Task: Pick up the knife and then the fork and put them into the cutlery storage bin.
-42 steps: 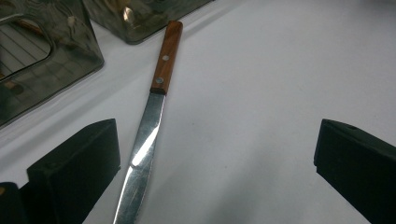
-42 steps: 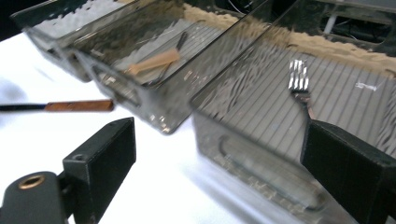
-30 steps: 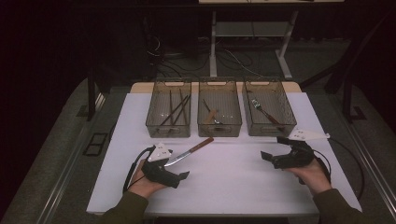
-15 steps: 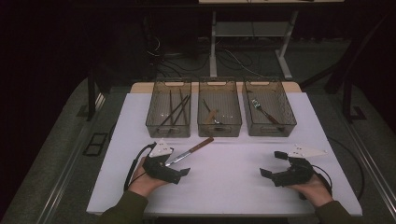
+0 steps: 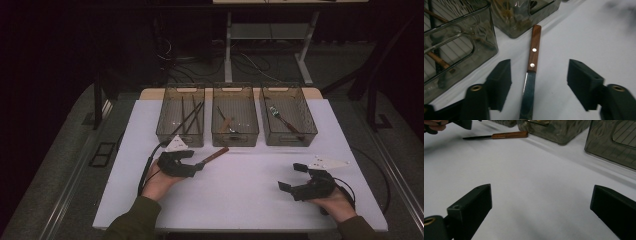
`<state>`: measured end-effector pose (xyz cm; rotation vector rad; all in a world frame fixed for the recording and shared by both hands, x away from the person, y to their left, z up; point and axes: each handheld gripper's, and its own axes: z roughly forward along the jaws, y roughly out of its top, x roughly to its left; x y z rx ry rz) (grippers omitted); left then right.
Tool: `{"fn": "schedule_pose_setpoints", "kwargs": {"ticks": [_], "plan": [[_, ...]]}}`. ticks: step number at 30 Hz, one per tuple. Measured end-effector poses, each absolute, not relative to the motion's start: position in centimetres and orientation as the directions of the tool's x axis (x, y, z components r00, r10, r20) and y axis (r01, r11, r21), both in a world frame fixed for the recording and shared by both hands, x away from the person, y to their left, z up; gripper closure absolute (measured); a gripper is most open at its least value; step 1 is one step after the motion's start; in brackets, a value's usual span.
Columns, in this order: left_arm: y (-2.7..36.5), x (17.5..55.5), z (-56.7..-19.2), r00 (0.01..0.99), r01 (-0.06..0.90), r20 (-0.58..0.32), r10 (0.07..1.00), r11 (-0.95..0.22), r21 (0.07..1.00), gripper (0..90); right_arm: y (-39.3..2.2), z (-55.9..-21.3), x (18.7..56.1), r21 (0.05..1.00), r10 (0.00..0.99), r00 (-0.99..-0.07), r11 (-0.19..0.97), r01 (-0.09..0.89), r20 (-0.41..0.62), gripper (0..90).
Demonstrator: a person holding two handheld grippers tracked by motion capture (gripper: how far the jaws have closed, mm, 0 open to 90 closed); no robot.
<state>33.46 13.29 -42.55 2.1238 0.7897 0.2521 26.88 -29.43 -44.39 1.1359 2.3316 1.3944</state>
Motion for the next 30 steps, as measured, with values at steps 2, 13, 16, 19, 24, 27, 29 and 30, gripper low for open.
{"fn": "schedule_pose_setpoints", "kwargs": {"ticks": [2, 13, 16, 19, 24, 27, 29, 30], "plan": [[12.9, 34.0, -42.7, 0.781, 0.448, -0.082, 0.619, -0.464, 0.764, 44.7, -29.4, -44.4, 26.9, 0.818, 0.696, -0.688, 0.262, 0.512, 0.208, 3.7], [11.1, 36.1, -43.8, 0.809, 0.453, -0.086, 0.581, -0.524, 0.721, 66.3, -29.3, -44.5, 26.9, 0.816, 0.69, -0.695, 0.274, 0.509, 0.202, 3.7], [11.0, 36.5, -43.9, 0.812, 0.451, -0.077, 0.578, -0.539, 0.711, 68.7, -29.4, -44.5, 26.9, 0.817, 0.691, -0.694, 0.273, 0.508, 0.202, 3.7], [10.7, 36.7, -44.1, 0.818, 0.455, -0.089, 0.568, -0.545, 0.704, 70.4, -29.4, -44.4, 26.9, 0.817, 0.691, -0.694, 0.273, 0.508, 0.201, 3.7], [10.6, 36.7, -44.5, 0.824, 0.453, -0.072, 0.561, -0.578, 0.678, 72.0, -29.5, -44.4, 26.9, 0.819, 0.692, -0.694, 0.271, 0.506, 0.2, 3.7], [10.6, 36.7, -44.6, 0.826, 0.45, -0.069, 0.559, -0.581, 0.678, 74.0, -29.5, -44.4, 26.9, 0.819, 0.693, -0.693, 0.271, 0.506, 0.199, 3.7], [10.6, 36.6, -44.7, 0.831, 0.441, -0.064, 0.553, -0.583, 0.683, 74.3, -29.5, -44.3, 26.9, 0.819, 0.692, -0.695, 0.272, 0.504, 0.198, 3.7], [10.7, 36.6, -44.7, 0.844, 0.419, -0.046, 0.535, -0.602, 0.68, 74.1, -29.5, -44.3, 26.8, 0.82, 0.692, -0.694, 0.271, 0.505, 0.199, 3.7]]}}
